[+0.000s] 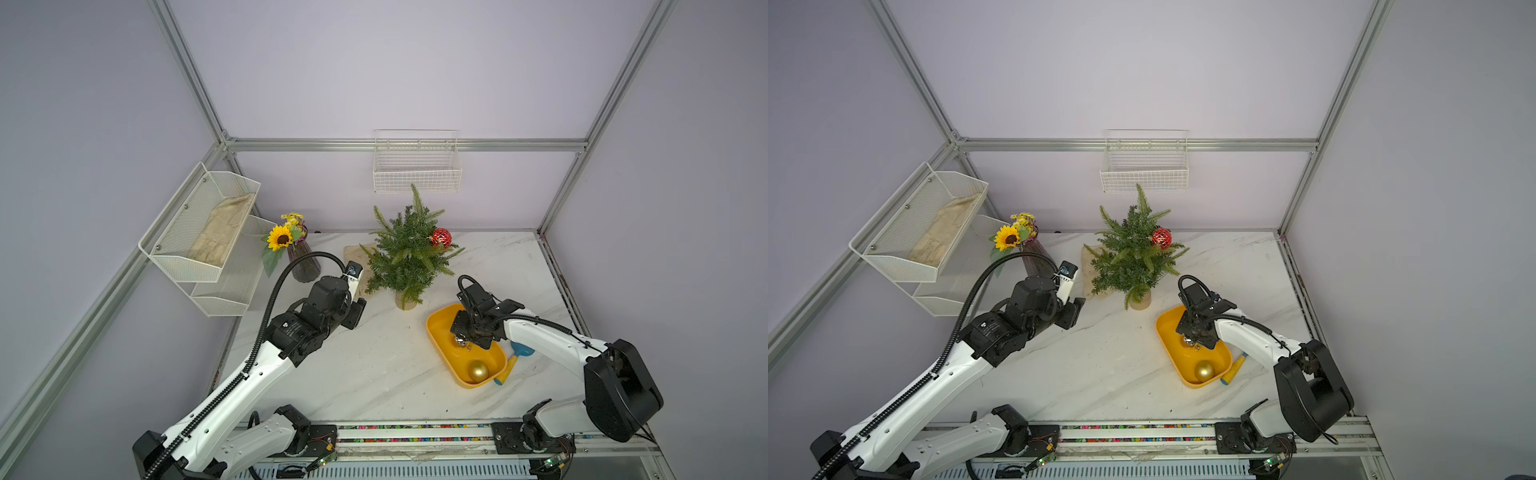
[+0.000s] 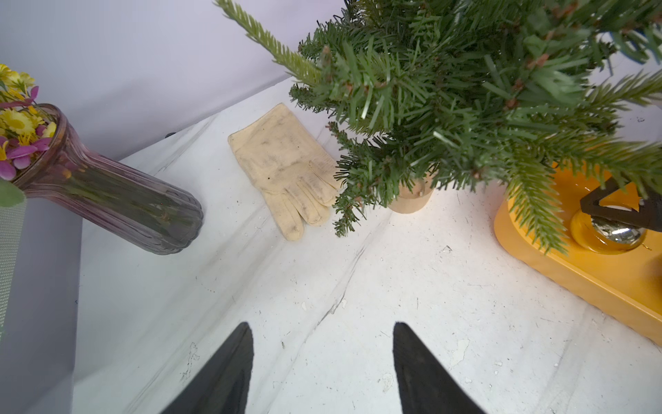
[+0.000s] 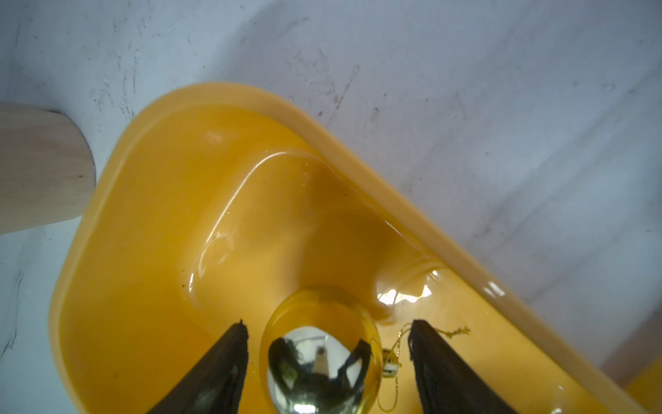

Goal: Decorate the small christmas tree with ornaments
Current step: Move an ornament from the container, then pick up an ornament from the container.

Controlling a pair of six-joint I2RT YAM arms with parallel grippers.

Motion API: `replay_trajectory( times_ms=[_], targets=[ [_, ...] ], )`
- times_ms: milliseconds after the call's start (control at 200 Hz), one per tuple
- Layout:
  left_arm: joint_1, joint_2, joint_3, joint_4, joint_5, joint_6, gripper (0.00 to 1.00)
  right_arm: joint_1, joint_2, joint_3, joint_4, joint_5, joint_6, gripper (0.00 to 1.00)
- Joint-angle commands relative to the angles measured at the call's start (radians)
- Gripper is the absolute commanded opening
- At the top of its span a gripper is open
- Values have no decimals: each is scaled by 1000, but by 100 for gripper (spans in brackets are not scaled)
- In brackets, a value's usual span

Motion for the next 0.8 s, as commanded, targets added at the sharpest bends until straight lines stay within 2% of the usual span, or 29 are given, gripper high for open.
replay_trajectory(
  times_ms=[0,125,370,520,795],
  targets=[
    [-3,-20,-34,27,-5,20,63,-2,15,29,-35,60,-41,75],
    [-2,-21,-35,28,-6,18,63,-1,18,43,13,18,-126,74],
    [-2,-19,-36,29,-8,12,63,-1,38,32,29,-62,-188,74],
    [-2,-18,-36,35,-5,10,63,1,42,4,-15,-47,-195,77],
    [-2,-18,-39,35,-5,7,63,37,7,-41,-22,-87,-165,77]
  ],
)
